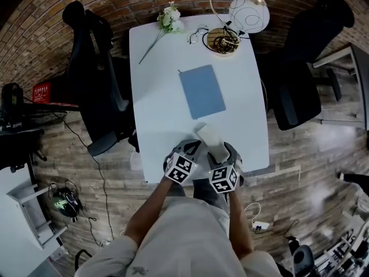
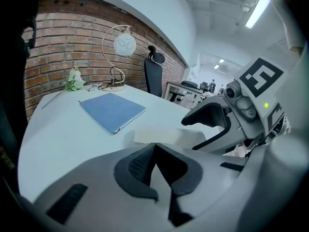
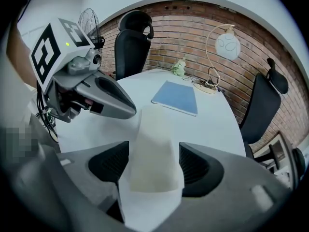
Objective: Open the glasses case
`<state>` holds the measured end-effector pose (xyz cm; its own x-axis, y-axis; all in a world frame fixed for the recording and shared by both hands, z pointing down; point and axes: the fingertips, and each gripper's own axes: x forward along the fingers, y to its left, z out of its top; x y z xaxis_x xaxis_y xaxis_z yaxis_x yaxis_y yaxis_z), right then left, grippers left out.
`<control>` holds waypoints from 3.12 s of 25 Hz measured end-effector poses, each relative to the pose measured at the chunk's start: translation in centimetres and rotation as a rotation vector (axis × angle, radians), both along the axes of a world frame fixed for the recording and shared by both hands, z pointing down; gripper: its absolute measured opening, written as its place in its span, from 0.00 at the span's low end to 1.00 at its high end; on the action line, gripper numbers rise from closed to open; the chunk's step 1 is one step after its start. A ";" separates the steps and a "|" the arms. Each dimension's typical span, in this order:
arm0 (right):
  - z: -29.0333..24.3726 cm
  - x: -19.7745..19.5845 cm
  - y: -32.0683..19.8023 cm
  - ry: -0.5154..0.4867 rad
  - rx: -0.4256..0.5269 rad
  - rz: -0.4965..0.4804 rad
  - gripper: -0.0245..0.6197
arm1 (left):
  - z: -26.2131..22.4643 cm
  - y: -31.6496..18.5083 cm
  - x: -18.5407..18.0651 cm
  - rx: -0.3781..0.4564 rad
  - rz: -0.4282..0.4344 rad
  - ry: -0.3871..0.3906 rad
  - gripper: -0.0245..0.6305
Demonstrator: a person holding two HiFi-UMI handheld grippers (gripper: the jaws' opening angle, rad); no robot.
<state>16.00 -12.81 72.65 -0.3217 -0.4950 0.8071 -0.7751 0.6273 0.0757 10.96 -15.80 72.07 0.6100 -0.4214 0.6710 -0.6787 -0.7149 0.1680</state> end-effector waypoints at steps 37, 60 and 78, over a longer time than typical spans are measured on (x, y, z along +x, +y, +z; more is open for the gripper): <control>0.2 -0.6 -0.2 -0.189 -0.143 0.107 0.50 | 1.6 0.1 0.9 -0.027 0.056 -0.030 0.04; -1.4 0.2 -0.6 -0.246 -0.115 0.137 0.44 | 1.8 0.1 0.9 -0.027 0.044 -0.032 0.04; -2.1 1.3 -0.8 -0.249 -0.105 0.157 0.33 | 1.8 0.0 0.9 -0.027 0.053 -0.026 0.04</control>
<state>17.31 -13.64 70.56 -0.4426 -0.4719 0.7625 -0.8494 0.4931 -0.1878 11.85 -15.79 73.85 0.6136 -0.3699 0.6976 -0.6440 -0.7456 0.1710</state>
